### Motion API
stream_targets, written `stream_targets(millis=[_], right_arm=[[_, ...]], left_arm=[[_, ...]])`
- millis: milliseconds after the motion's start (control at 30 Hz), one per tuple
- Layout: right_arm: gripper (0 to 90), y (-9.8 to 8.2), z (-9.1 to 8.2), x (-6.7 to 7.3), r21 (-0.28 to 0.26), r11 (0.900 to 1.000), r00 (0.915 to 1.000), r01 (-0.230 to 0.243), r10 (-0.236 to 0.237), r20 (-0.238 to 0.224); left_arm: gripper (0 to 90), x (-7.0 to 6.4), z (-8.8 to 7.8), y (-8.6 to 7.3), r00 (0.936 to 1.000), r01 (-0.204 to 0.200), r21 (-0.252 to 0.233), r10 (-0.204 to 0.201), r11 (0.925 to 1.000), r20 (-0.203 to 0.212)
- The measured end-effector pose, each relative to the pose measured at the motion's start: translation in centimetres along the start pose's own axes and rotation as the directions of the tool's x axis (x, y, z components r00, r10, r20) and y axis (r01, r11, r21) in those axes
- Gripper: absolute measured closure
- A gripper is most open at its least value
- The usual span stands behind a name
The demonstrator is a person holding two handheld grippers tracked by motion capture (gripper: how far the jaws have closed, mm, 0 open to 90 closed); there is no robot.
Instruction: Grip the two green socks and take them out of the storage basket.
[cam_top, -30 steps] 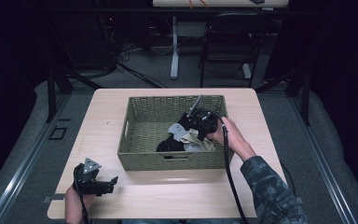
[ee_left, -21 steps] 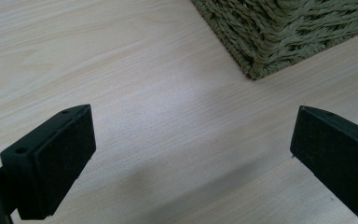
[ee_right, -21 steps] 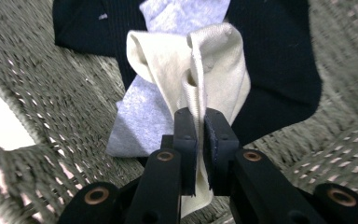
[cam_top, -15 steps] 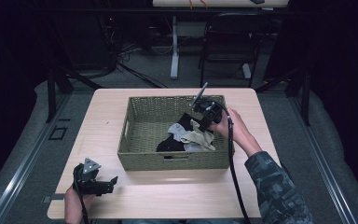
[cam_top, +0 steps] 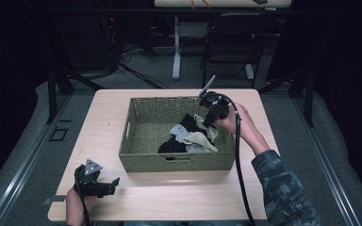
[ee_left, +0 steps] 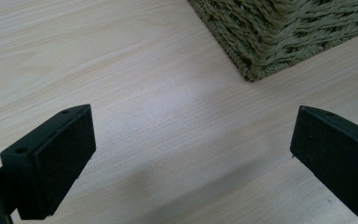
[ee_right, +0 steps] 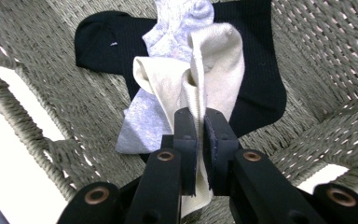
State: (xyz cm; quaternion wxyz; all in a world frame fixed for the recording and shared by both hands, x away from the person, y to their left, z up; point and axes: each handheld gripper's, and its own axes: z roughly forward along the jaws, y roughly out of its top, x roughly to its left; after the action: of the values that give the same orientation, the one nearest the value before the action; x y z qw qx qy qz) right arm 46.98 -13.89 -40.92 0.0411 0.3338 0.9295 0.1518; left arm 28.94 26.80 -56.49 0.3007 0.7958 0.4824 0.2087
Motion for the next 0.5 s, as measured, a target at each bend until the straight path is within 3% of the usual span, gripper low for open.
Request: stream_targets(millis=[233,500], right_arm=[[85.1,0.0,-1.1,-0.3,-0.034,0.999,0.9998,-0.018,0.018,-0.01],[85.1,0.0,-2.0,-0.7,-0.033,0.999,0.9997,-0.024,0.024,-0.005]], left_arm=[[0.0,0.1,0.0,0.0,1.0,0.008,-0.004,-0.008,1.0,0.002],[0.0,0.2,-0.1,-0.1,1.0,0.005,-0.006,-0.005,1.0,0.0]])
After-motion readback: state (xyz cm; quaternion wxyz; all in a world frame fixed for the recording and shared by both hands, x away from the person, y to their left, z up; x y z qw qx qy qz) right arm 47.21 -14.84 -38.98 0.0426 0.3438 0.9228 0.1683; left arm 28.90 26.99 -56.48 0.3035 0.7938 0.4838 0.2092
